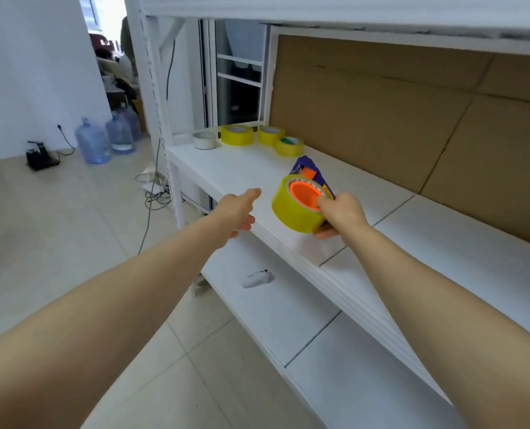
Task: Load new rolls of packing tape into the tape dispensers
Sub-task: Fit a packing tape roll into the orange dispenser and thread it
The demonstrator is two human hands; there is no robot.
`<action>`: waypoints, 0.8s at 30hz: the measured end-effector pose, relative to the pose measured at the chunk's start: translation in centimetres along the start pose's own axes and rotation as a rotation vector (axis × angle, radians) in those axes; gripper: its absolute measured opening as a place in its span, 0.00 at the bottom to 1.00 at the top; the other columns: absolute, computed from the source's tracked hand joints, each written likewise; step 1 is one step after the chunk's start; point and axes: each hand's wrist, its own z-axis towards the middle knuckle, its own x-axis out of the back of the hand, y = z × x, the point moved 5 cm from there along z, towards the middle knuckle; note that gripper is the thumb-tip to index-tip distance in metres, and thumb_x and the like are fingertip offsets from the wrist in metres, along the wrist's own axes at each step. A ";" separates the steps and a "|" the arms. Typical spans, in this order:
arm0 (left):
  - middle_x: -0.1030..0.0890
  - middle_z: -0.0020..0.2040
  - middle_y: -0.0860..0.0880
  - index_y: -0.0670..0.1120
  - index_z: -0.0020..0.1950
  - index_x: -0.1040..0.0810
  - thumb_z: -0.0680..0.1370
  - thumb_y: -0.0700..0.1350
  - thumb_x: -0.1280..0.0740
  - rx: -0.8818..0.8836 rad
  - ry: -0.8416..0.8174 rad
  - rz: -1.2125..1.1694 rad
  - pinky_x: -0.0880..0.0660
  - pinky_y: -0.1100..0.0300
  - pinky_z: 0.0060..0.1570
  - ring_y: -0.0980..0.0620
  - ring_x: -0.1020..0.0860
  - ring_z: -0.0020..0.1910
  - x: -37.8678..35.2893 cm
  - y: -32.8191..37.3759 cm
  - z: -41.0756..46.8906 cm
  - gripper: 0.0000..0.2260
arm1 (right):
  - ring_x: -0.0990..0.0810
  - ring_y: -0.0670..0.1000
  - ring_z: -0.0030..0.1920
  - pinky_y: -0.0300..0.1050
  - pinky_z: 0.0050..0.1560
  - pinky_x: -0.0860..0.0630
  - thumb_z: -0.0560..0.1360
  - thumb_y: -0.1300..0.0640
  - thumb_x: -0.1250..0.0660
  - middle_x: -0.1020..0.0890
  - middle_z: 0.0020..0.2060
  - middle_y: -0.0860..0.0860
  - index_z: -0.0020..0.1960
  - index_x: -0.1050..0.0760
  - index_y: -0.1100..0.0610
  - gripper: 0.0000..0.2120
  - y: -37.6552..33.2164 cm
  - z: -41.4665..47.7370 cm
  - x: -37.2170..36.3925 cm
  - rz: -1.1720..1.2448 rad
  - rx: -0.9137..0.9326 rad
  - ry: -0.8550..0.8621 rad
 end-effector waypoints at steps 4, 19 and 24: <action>0.19 0.54 0.44 0.41 0.61 0.25 0.78 0.58 0.41 0.014 0.024 -0.005 0.29 0.53 0.57 0.47 0.21 0.51 3.2 -0.1 5.0 0.22 | 0.17 0.62 0.34 0.58 0.45 0.18 0.76 0.57 0.40 0.23 0.45 0.58 0.53 0.30 0.61 0.10 -2.5 4.4 -4.2 0.034 -0.019 -0.039; 0.18 0.52 0.44 0.38 0.59 0.24 0.79 0.50 0.39 -0.062 0.135 0.151 0.31 0.58 0.40 0.49 0.23 0.46 13.9 5.0 26.9 0.17 | 0.19 0.65 0.48 0.56 0.50 0.20 0.73 0.56 0.38 0.19 0.51 0.61 0.52 0.27 0.59 0.10 -10.6 24.8 -18.1 -0.012 -0.029 -0.004; 0.19 0.53 0.43 0.38 0.59 0.24 0.79 0.48 0.39 -0.092 0.085 0.180 0.32 0.62 0.34 0.49 0.24 0.46 15.5 5.9 33.0 0.16 | 0.20 0.63 0.53 0.54 0.52 0.21 0.73 0.57 0.36 0.20 0.55 0.61 0.59 0.27 0.63 0.17 -11.5 28.9 -21.0 -0.020 -0.088 0.057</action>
